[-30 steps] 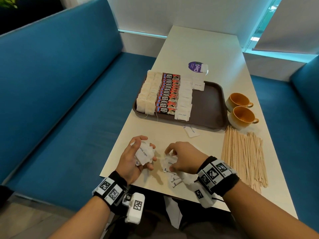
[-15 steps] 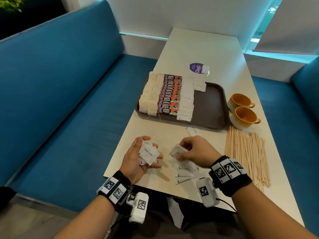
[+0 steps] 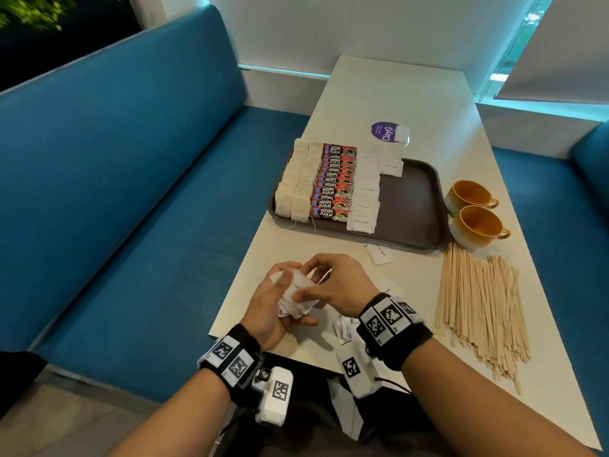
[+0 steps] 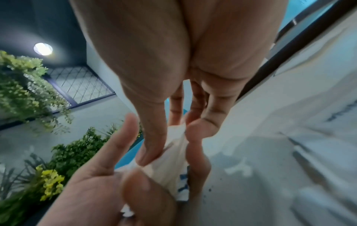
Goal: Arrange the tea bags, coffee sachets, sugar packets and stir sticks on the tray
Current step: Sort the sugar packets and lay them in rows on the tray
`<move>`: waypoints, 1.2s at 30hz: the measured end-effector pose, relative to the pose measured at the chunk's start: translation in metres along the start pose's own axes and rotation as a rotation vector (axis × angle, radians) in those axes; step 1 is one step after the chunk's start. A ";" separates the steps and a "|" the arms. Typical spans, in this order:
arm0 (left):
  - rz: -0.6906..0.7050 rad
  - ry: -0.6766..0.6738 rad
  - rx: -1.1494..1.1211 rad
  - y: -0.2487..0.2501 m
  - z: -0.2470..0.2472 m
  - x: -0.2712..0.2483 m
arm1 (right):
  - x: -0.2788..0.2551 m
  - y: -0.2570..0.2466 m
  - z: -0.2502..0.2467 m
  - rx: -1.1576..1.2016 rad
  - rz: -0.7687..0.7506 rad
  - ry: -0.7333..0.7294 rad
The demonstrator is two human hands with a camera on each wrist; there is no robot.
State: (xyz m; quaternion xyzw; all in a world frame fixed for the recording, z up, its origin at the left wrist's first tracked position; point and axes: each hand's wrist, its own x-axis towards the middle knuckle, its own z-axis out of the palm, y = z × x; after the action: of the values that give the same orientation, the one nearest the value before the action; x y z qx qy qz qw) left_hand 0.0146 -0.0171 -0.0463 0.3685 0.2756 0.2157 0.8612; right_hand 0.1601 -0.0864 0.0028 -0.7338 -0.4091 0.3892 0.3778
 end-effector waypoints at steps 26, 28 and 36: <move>0.123 0.063 0.137 -0.009 0.008 0.007 | -0.059 0.058 -0.056 -0.673 -0.093 0.028; 0.121 0.052 0.149 -0.009 0.008 0.008 | -0.060 0.059 -0.053 -0.664 -0.117 0.038; 0.131 0.022 0.144 -0.011 0.006 0.009 | -0.076 0.065 -0.046 -0.742 -0.167 -0.118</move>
State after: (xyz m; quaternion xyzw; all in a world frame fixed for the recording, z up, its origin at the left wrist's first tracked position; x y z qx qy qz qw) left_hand 0.0274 -0.0215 -0.0538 0.4441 0.2751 0.2551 0.8137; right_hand 0.1926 -0.1898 -0.0153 -0.7610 -0.6017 0.2240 0.0927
